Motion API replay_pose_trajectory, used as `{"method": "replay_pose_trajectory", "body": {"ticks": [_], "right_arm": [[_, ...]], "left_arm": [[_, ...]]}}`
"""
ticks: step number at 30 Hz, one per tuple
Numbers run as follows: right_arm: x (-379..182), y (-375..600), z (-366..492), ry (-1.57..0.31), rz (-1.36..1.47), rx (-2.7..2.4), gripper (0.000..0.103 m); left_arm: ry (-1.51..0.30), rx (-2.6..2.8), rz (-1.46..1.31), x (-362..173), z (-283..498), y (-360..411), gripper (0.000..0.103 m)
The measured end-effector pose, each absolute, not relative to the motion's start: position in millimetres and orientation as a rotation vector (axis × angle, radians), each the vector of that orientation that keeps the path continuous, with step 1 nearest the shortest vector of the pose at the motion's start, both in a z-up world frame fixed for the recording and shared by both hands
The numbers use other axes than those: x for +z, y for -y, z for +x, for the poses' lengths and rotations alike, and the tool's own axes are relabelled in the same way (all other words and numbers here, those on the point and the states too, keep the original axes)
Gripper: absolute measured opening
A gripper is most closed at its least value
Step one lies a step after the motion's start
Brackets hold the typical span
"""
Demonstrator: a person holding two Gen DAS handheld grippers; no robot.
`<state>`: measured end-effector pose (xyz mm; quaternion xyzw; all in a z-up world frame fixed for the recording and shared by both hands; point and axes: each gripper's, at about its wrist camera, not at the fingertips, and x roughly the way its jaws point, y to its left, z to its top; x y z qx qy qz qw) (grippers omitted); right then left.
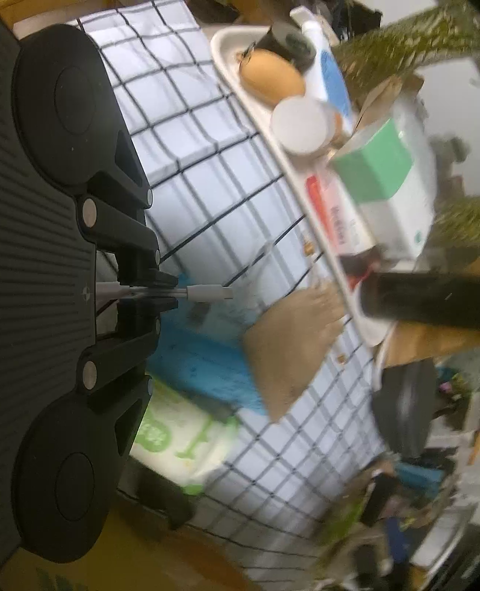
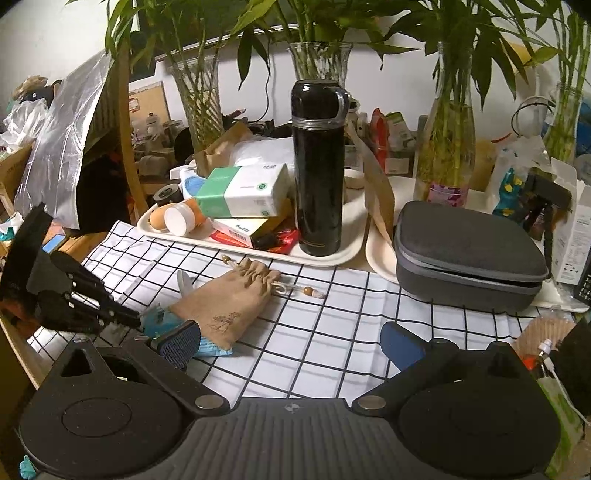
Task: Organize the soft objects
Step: 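Lower the right gripper onto the burlap drawstring pouch and close it while the left holds the cable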
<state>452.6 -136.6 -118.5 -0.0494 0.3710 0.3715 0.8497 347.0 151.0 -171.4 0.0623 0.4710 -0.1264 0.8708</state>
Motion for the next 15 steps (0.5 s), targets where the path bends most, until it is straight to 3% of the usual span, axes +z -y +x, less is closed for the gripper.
{"method": "replay_pose_trajectory", "body": {"ticks": [15], "right_arm": [[-130.5,117.2,462.9,-0.841,-0.143,0.842,0.103]], "left_arm": [[-0.880,-0.162,0.095,-124.6,341.6,-155.7,0.006]]}}
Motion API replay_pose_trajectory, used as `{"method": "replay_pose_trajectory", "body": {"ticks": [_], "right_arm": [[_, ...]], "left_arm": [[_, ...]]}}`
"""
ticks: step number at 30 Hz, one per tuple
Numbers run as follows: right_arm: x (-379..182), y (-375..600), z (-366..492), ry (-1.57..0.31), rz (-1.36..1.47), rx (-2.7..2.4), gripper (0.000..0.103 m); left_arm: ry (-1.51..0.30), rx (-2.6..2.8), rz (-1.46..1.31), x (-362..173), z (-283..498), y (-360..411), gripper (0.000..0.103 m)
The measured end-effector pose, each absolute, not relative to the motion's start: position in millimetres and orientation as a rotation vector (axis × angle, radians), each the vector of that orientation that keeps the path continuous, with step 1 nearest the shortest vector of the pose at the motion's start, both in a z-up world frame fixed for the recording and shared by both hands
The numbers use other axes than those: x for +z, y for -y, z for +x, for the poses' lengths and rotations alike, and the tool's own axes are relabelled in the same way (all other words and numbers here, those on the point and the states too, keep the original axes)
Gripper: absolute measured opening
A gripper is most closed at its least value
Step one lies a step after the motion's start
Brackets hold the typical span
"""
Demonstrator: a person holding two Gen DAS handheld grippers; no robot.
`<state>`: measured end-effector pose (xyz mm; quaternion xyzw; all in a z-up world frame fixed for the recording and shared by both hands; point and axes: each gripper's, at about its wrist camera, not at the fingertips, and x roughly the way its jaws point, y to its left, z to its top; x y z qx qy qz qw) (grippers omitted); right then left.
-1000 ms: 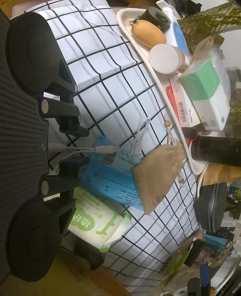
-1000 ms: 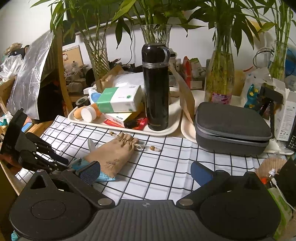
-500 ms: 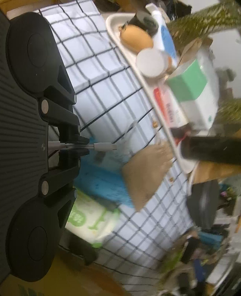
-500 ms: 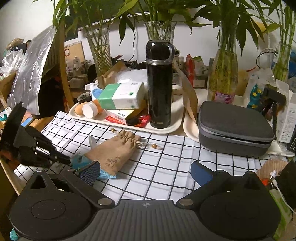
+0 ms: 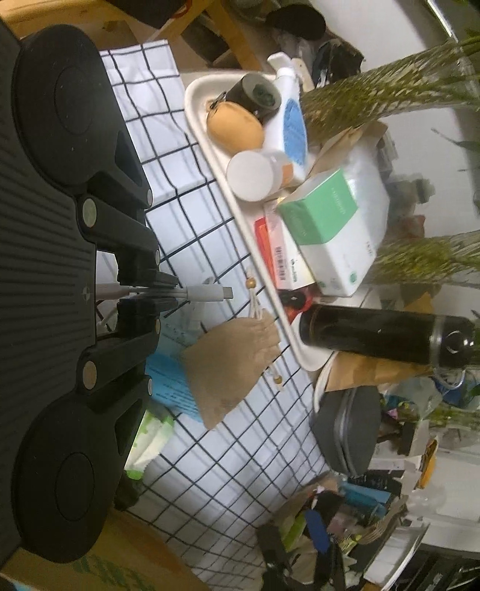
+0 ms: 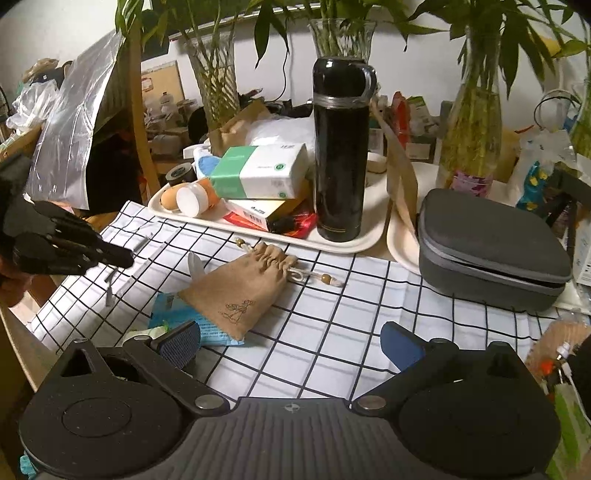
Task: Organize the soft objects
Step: 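Lower the right gripper onto the burlap drawstring pouch and close it while the left holds the cable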
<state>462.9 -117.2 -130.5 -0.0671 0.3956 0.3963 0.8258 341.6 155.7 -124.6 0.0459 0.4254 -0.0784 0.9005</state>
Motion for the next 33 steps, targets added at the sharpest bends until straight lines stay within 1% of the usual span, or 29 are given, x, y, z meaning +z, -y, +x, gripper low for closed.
{"method": "replay_pose_trajectory", "body": {"ticks": [5,7,11,14,17,21,24,27,29,30,31,33], "right_arm": [[-142.0,107.8,471.7,-0.860,-0.146,0.898,0.101],[-148.9,101.9,474.5,-0.871,-0.155,0.927,0.096],[-166.3,87.1,479.5,-0.898,-0.186,0.983,0.093],[-177.5,75.8,482.2,-0.911,-0.207,1.024,0.089],[-186.6,65.1,486.5,-0.924,-0.213,1.059,0.081],[-201.2,55.9,493.9,-0.970,-0.191,1.095,0.067],[-206.6,50.3,498.2,-0.980,-0.151,1.105,0.066],[-211.7,46.7,503.3,-1.002,-0.051,1.107,0.066],[-215.9,44.0,506.1,-1.024,0.006,1.115,0.063],[-217.1,42.2,506.5,-1.034,0.012,1.113,0.056],[-217.9,40.6,506.3,-1.041,0.011,1.113,0.041],[-216.8,40.7,505.4,-1.043,0.001,1.107,0.019]], "left_arm": [[-0.856,-0.057,0.090,-115.6,342.4,-157.6,0.006],[-0.848,-0.040,0.080,-112.3,342.8,-159.5,0.006],[-0.834,-0.034,0.065,-106.3,342.1,-161.6,0.006],[-0.833,-0.028,0.052,-104.9,342.5,-163.5,0.006],[-0.834,-0.027,0.046,-104.7,342.8,-165.7,0.006],[-0.834,-0.022,0.046,-104.9,342.3,-167.6,0.006],[-0.838,-0.019,0.043,-105.3,342.7,-169.1,0.006],[-0.842,-0.018,0.047,-107.2,343.0,-169.9,0.006],[-0.846,-0.019,0.050,-108.8,342.5,-170.0,0.006],[-0.848,-0.019,0.050,-109.5,342.2,-170.2,0.006],[-0.850,-0.019,0.050,-110.0,341.8,-170.6,0.006],[-0.850,-0.021,0.050,-110.2,341.1,-171.8,0.006]]}}
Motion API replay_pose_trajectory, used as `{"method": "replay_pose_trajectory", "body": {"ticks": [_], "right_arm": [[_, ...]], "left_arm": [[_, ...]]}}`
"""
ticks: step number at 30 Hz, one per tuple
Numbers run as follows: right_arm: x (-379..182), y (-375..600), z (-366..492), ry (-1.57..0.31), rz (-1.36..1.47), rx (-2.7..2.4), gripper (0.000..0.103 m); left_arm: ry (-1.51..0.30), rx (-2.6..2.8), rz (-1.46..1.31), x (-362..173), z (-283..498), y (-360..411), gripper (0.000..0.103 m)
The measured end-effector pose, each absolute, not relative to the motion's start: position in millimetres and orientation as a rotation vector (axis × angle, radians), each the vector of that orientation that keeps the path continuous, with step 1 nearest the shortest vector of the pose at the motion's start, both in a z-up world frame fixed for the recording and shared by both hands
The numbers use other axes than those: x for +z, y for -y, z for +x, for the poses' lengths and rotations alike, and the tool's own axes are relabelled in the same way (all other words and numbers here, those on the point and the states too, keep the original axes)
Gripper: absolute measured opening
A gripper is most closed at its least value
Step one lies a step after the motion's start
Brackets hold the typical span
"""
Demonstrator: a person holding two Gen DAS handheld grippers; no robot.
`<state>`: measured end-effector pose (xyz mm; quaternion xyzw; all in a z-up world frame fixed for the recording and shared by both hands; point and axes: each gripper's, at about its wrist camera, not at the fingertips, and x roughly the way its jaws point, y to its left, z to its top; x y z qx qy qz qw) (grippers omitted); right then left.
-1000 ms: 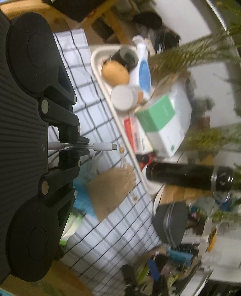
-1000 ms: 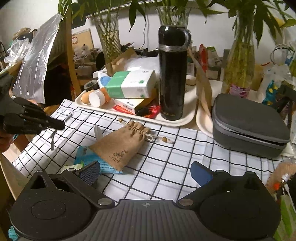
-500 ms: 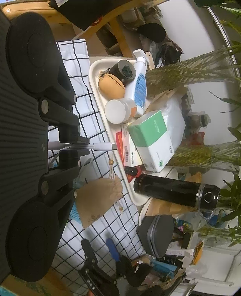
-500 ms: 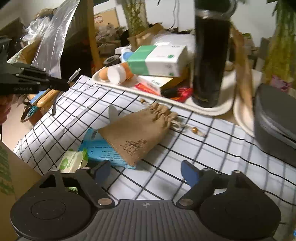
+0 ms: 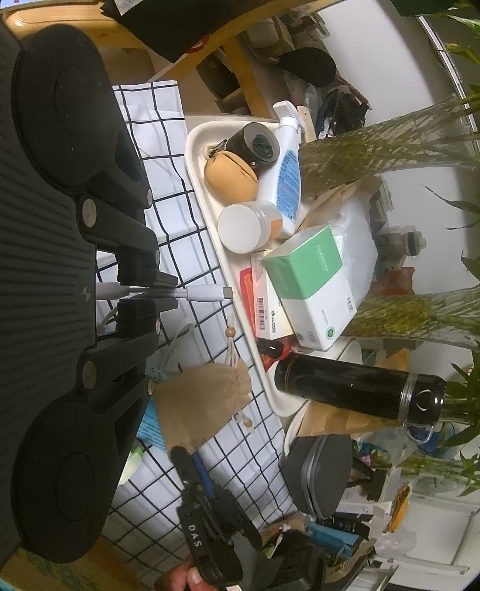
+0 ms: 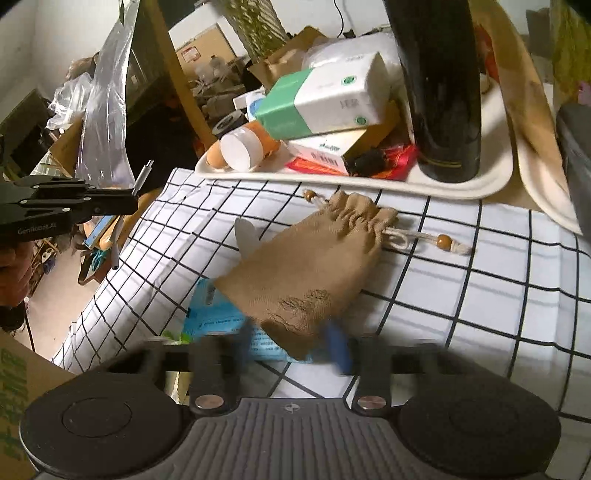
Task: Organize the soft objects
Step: 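Lower the right gripper onto the burlap drawstring pouch and close it while the left holds the cable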
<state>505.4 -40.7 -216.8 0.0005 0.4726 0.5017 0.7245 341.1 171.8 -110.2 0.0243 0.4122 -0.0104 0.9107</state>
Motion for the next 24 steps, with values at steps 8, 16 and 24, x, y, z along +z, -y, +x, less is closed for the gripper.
{"method": "replay_pose_trajectory", "body": {"ticks": [8,16,24], "right_arm": [[-187.2,61.6,501.7,-0.976,-0.093,1.082,0.008],[-183.1,83.4,482.3,-1.015,-0.354,1.029,0.009],[-184.1,115.0,473.5,-1.044,-0.443,0.915,0.009]], "left_arm": [[-0.843,-0.007,0.049,-109.8,337.7,-176.4,0.006],[-0.825,0.001,0.045,-103.6,331.0,-176.6,0.006],[-0.792,0.004,0.029,-92.0,322.0,-174.8,0.006]]}}
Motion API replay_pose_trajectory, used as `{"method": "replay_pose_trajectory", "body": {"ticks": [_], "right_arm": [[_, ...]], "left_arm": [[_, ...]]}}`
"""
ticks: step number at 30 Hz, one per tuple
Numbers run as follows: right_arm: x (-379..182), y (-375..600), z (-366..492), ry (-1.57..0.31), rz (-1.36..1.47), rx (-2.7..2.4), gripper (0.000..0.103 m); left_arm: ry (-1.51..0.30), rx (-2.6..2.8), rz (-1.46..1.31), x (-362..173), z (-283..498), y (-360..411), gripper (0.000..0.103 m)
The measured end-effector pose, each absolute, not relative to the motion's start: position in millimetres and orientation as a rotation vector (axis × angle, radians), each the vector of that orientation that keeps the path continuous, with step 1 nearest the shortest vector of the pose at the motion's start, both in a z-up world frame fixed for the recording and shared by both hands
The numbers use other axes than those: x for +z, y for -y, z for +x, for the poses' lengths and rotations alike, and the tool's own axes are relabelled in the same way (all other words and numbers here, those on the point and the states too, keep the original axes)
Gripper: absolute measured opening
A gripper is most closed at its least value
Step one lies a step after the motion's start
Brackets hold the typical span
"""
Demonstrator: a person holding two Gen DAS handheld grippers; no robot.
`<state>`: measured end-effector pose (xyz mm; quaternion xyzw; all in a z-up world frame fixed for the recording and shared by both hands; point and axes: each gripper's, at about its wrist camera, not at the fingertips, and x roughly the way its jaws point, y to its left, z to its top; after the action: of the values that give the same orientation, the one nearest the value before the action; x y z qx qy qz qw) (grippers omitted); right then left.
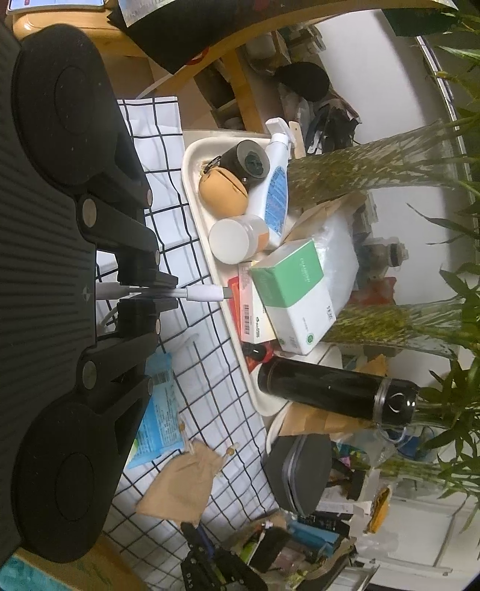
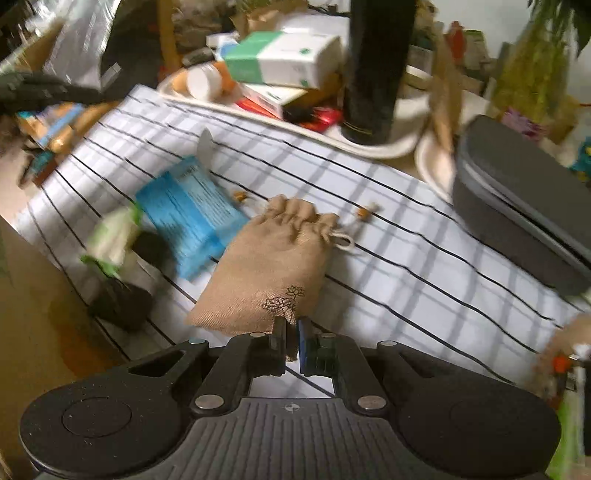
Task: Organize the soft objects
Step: 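Lower the right gripper onto the burlap drawstring pouch and close it while the left holds the cable, then lift the burlap pouch with the right gripper while the left carries the cable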
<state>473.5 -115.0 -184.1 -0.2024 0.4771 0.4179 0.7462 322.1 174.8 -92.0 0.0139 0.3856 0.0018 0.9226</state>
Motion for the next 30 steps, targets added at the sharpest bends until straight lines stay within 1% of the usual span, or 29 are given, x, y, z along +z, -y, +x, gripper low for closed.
{"method": "replay_pose_trajectory", "body": {"ticks": [2,3,4,5,6,7,8,9,11,17,21,23,25,26,27,28,29,30], "right_arm": [[-186.9,120.0,474.6,-1.054,-0.466,0.856,0.011],[-187.8,121.4,475.8,-1.057,-0.465,0.830,0.018],[-188.0,123.0,477.3,-1.058,-0.445,0.814,0.030],[-187.8,124.7,479.8,-1.057,-0.405,0.808,0.039],[-187.1,126.1,482.2,-1.053,-0.359,0.808,0.063],[-186.9,127.0,483.6,-1.045,-0.314,0.810,0.080],[-186.9,126.2,485.4,-1.042,-0.266,0.818,0.085],[-188.2,124.5,487.4,-1.048,-0.234,0.818,0.086],[-193.7,116.2,490.6,-1.066,-0.213,0.802,0.086],[-216.6,96.3,492.9,-1.083,-0.277,0.759,0.086],[-216.7,105.1,504.7,-1.097,-0.167,0.744,0.085],[-220.3,108.5,510.9,-1.127,-0.116,0.721,0.078],[-226.9,108.3,512.8,-1.154,-0.116,0.694,0.056],[-226.2,106.6,510.7,-1.135,-0.137,0.688,0.053],[-225.6,103.0,509.0,-1.129,-0.171,0.688,0.043],[-224.5,101.0,507.5,-1.126,-0.191,0.689,0.017],[-223.3,101.0,507.7,-1.134,-0.175,0.700,0.008],[-222.5,101.9,508.1,-1.138,-0.158,0.708,0.007]], "left_arm": [[-0.786,0.007,0.026,-89.8,320.2,-173.8,0.006],[-0.783,0.005,0.024,-89.1,319.2,-173.3,0.006],[-0.781,0.004,0.023,-88.5,318.5,-173.0,0.006],[-0.780,0.003,0.024,-88.1,318.0,-172.3,0.006],[-0.780,0.001,0.026,-88.2,317.9,-171.8,0.006],[-0.781,-0.003,0.027,-88.5,318.0,-171.5,0.006],[-0.784,-0.005,0.030,-89.2,318.6,-171.1,0.006],[-0.786,-0.005,0.032,-89.9,318.9,-170.8,0.006],[-0.790,-0.011,0.031,-91.0,320.0,-171.1,0.006],[-0.796,-0.018,0.028,-92.0,321.3,-172.8,0.006],[-0.798,-0.026,0.031,-92.0,320.7,-174.1,0.006],[-0.797,-0.025,0.032,-91.9,320.6,-174.0,0.006],[-0.795,-0.023,0.028,-91.1,320.3,-174.9,0.006],[-0.794,-0.022,0.027,-90.9,320.1,-175.5,0.006],[-0.792,-0.020,0.025,-90.5,319.8,-175.7,0.006],[-0.788,-0.019,0.026,-89.9,319.8,-176.1,0.006],[-0.786,-0.019,0.025,-89.1,319.4,-175.9,0.006],[-0.783,-0.018,0.025,-88.1,319.1,-175.5,0.006]]}}
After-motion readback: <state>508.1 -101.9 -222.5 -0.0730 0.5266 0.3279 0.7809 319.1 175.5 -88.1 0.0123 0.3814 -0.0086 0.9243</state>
